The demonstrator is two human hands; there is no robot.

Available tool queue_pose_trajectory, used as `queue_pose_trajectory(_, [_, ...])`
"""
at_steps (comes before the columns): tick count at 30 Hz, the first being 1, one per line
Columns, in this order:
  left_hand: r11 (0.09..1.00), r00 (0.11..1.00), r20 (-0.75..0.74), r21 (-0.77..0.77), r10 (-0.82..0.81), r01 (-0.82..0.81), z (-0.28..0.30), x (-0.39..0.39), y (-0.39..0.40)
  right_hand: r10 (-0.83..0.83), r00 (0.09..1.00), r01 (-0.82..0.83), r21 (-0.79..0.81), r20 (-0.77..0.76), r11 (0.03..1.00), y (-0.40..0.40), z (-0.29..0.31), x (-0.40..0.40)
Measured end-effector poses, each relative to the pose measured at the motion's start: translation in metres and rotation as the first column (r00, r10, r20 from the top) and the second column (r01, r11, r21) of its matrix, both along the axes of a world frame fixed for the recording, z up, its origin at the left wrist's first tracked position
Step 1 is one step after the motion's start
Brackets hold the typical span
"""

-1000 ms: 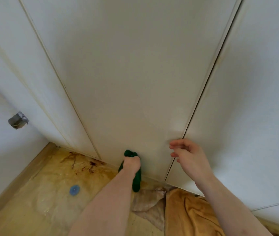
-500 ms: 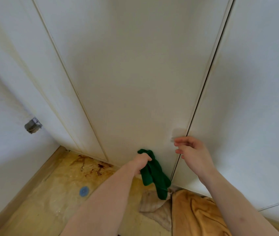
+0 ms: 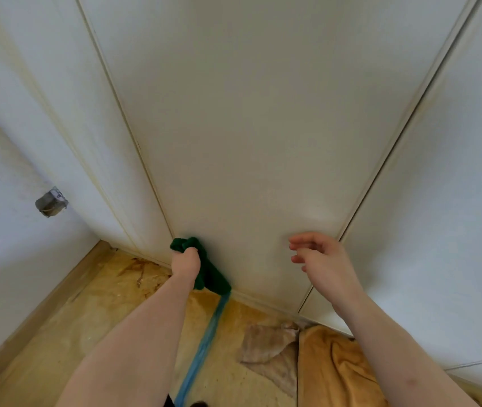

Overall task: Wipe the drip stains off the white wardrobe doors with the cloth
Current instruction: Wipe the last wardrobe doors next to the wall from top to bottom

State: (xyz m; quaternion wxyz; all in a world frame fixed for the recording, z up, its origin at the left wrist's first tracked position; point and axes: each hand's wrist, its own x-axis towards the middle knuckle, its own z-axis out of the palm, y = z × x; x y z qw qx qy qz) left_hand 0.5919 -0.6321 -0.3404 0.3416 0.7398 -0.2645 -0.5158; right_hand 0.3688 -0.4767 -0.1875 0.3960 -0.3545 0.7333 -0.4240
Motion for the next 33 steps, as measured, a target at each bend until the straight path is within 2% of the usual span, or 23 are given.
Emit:
queue_pose_trajectory(3, [1.0,1.0,0.015,0.01,0.013,-0.014,-0.011,-0.013,0.0,0.003,1.0,-0.003,0.006,0.004,1.0,-0.005,-0.003,0.004])
queue_pose_trajectory(10, [0.995,0.998,-0.062,0.1,0.015,-0.009,-0.042,-0.037,0.001,0.018,1.0,-0.018,0.02,-0.013,1.0,-0.009,-0.011,0.001])
queue_pose_trajectory(13, [0.98,0.995,-0.043,0.176,-0.087,0.093,-0.057,-0.044,0.0,0.013,1.0,-0.013,0.03,-0.016,0.999,-0.006,-0.011,-0.005])
queue_pose_trajectory(17, [0.947,0.982,-0.114,0.268,-0.151,0.177,-0.062,-0.067,0.013,-0.007,1.0,0.008,0.024,-0.01,1.0,-0.002,-0.009,-0.013])
queue_pose_trajectory(22, [0.918,0.971,-0.151,0.324,-0.187,0.227,-0.079,-0.104,0.034,-0.014,1.0,0.014,0.018,-0.008,1.0,0.004,-0.005,-0.02])
queue_pose_trajectory(26, [0.903,0.957,-0.236,0.351,-0.169,0.246,-0.08,-0.14,0.058,-0.013,1.0,0.013,0.002,-0.003,1.0,0.006,-0.004,-0.023])
queue_pose_trajectory(33, [0.781,0.872,-0.315,0.398,-0.375,0.48,-0.092,-0.17,0.078,-0.004,0.999,0.004,-0.018,0.036,1.0,0.003,-0.001,-0.018])
